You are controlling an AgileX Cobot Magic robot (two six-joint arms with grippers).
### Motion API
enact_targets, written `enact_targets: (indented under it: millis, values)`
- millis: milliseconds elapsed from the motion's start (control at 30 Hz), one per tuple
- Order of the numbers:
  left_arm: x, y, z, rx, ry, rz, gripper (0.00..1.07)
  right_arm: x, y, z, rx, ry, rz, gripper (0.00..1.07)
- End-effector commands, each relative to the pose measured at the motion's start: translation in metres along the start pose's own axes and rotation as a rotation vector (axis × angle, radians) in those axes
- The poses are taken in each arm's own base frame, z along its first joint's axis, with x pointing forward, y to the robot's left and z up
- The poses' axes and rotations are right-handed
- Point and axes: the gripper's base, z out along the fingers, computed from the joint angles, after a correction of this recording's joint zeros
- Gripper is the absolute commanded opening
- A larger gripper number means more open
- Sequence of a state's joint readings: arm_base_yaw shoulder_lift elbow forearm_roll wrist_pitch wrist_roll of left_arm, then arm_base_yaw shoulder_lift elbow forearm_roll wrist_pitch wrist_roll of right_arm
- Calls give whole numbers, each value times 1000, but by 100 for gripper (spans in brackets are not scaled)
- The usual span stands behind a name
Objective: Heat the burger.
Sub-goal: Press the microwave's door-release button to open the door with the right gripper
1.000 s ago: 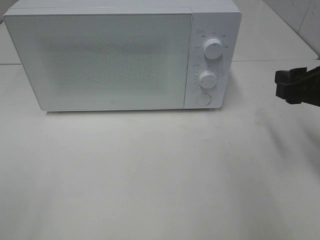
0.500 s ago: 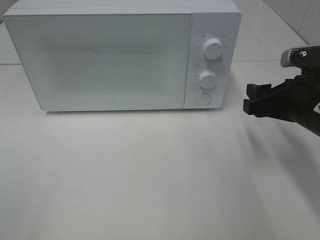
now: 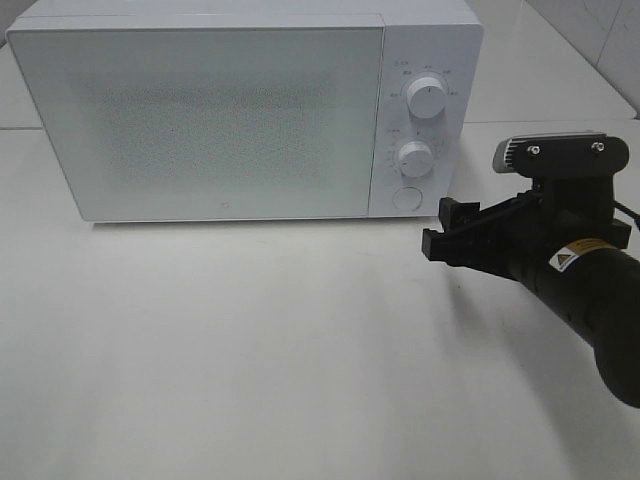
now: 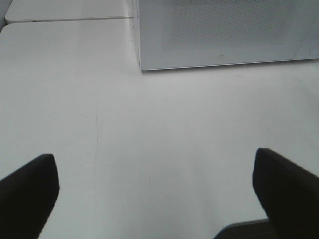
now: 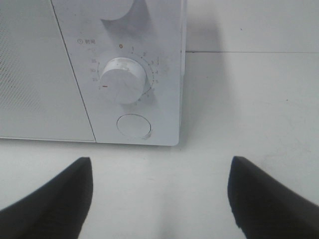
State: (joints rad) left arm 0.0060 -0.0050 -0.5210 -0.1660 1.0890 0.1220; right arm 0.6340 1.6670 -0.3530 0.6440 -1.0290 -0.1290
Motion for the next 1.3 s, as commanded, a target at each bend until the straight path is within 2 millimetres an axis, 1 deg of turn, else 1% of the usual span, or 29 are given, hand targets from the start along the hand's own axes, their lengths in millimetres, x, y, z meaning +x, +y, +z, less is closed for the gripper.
enact_targets:
  millis: [33, 100, 200, 267, 467, 533, 600, 633, 700, 733, 767, 800, 833, 867, 900, 933, 967, 1000, 1033, 1067, 1100, 1133, 1167, 1200, 1233, 1267, 1300]
  values:
    - [0, 0, -1, 1, -24, -7, 98, 0, 4, -2, 16, -20, -3, 74]
    - [0, 0, -1, 1, -24, -7, 98, 5, 12, -7, 29, -24, -6, 74]
    - [0, 0, -1, 1, -24, -7, 98, 7, 15, -7, 32, -21, -19, 74]
    - [0, 0, -1, 1, -22, -7, 98, 13, 22, -7, 21, -9, -62, 74]
    - [0, 0, -1, 1, -21, -7, 98, 13, 22, -7, 25, -8, -44, 73]
    - [-1, 0, 0, 1, -14, -8, 98, 13, 21, -7, 31, -13, 16, 72]
    - [-1, 0, 0, 1, -14, -8, 98, 13, 21, -7, 31, -13, 35, 72]
    - [-1, 0, 0, 1, -14, -8, 98, 13, 21, -7, 33, -16, 87, 70]
    - [-1, 0, 0, 1, -14, -8, 98, 13, 21, -7, 35, -16, 121, 69]
    - [-1, 0, 0, 1, -14, -8, 98, 13, 21, -7, 35, -17, 185, 67]
    - [-1, 0, 0, 1, -14, -8, 98, 13, 21, -7, 35, -17, 185, 67]
    - [-1, 0, 0, 1, -14, -8, 98, 13, 21, -7, 35, -18, 250, 64]
    - [-1, 0, 0, 1, -14, -8, 98, 13, 21, -7, 35, -18, 250, 64]
    - [-1, 0, 0, 1, -14, -8, 98, 13, 21, -7, 34, -19, 288, 62]
    - [-1, 0, 0, 1, -14, -8, 98, 13, 21, -7, 34, -20, 374, 58]
    - [-1, 0, 0, 1, -14, -8, 98, 13, 21, -7, 34, -20, 374, 58]
    - [-1, 0, 0, 1, -14, -8, 98, 13, 21, -7, 33, -21, 420, 56]
    - [-1, 0, 0, 1, -14, -8, 98, 13, 21, -7, 32, -23, 506, 51]
    - [-1, 0, 0, 1, -14, -8, 98, 13, 21, -7, 32, -23, 506, 51]
    - [-1, 0, 0, 1, -14, -8, 98, 13, 21, -7, 32, -21, 557, 48]
    - [-1, 0, 0, 1, -14, -8, 98, 13, 21, -7, 31, -23, 659, 41]
    - [-1, 0, 0, 1, -14, -8, 98, 13, 21, -7, 31, -23, 659, 41]
    - [-1, 0, 0, 1, -14, -8, 98, 13, 21, -7, 30, -25, 785, 34]
    - [-1, 0, 0, 1, -14, -8, 98, 13, 21, -7, 29, -26, 848, 30]
    - [-1, 0, 0, 1, -14, -8, 98, 13, 21, -7, 29, -26, 848, 30]
    - [-1, 0, 0, 1, -14, -8, 98, 13, 21, -7, 27, -28, 961, 23]
    - [-1, 0, 0, 1, -14, -8, 98, 13, 21, -7, 27, -28, 961, 23]
